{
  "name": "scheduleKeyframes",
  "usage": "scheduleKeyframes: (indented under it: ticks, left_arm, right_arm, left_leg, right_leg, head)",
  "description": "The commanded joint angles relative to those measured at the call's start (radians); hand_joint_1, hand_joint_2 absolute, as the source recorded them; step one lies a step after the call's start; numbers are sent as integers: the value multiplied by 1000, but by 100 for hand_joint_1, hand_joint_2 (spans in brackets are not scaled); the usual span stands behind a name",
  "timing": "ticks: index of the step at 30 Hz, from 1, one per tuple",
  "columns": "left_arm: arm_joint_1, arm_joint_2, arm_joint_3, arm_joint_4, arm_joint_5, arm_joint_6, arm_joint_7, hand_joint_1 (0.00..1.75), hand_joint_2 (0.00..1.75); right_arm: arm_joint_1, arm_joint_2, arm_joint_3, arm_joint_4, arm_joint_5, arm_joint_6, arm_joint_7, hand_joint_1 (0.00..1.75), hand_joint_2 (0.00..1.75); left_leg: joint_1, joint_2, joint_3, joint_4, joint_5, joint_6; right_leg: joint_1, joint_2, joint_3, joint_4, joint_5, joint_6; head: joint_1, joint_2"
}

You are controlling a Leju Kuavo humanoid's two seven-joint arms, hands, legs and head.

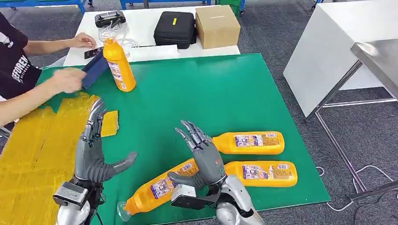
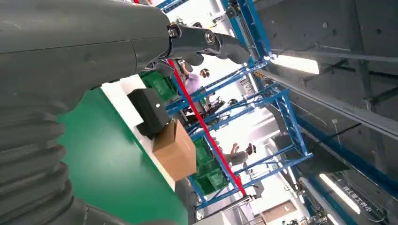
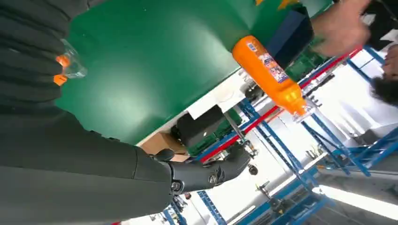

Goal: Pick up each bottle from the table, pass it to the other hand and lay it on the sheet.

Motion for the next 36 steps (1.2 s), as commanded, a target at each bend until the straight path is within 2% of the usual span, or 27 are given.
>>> scheduleKeyframes:
  ticks: [1,2,6,8,17,21,25,28,30,36]
  left_arm:
    - [-58,12,5,76,7,-22,1,0,175]
    - [-72,9,7,94,8,-29,-1,0,175]
    - [-112,1,4,149,15,-41,-10,0,175]
    - [-134,-2,-1,181,19,-44,-13,0,175]
    - [-164,-12,-15,242,28,-35,-17,0,175]
    - [-166,-13,-15,257,33,-25,-14,0,175]
    - [-151,-12,-7,245,35,-15,-11,0,175]
    - [-148,-12,-6,240,35,-13,-9,0,175]
    - [-144,-12,-4,235,36,-11,-7,0,175]
    - [-144,-12,-4,235,36,-11,-7,0,175]
  right_arm:
    - [-94,-148,188,17,115,175,21,0,0]
    - [-120,-167,228,45,126,196,16,0,175]
    - [-188,-209,316,114,97,250,-37,0,175]
    - [-220,-239,351,133,34,301,-81,0,175]
    - [-293,-265,429,235,-24,356,-78,0,175]
    - [-334,-264,470,312,2,360,-3,0,175]
    - [-371,-227,498,431,76,328,114,0,175]
    - [-384,-192,502,498,116,312,163,0,175]
    - [-389,-167,509,541,139,306,183,0,175]
    - [-389,-163,510,547,143,305,189,0,175]
  left_leg:
    - [0,-2,3,0,-1,0]
    - [1,-2,4,0,-2,-1]
    - [0,-2,4,-1,0,0]
    - [1,-3,6,-1,-1,-1]
    - [0,-2,3,-1,0,0]
    - [1,-3,6,0,-2,-1]
    - [1,-2,8,0,-2,-1]
    - [1,-1,7,0,-2,-1]
    - [1,-1,6,0,-2,-1]
    - [1,-2,5,-1,-1,-1]
  right_leg:
    - [0,-1,4,-1,-1,-1]
    - [1,-1,5,-1,-1,-1]
    - [0,-1,4,-1,-1,-1]
    - [1,-1,7,-2,-1,-1]
    - [0,-1,4,-1,0,-1]
    - [1,-2,7,-1,-2,-1]
    - [1,-1,8,-1,-2,-2]
    - [1,0,7,-1,-1,-2]
    - [1,0,6,-1,-1,-1]
    - [1,-1,6,-1,-1,-1]
  head:
    - [0,0]
    - [0,0]
    - [0,0]
    - [0,0]
    - [0,0]
    - [0,0]
    - [0,0]
    - [0,0]
    - [0,0]
    - [0,0]
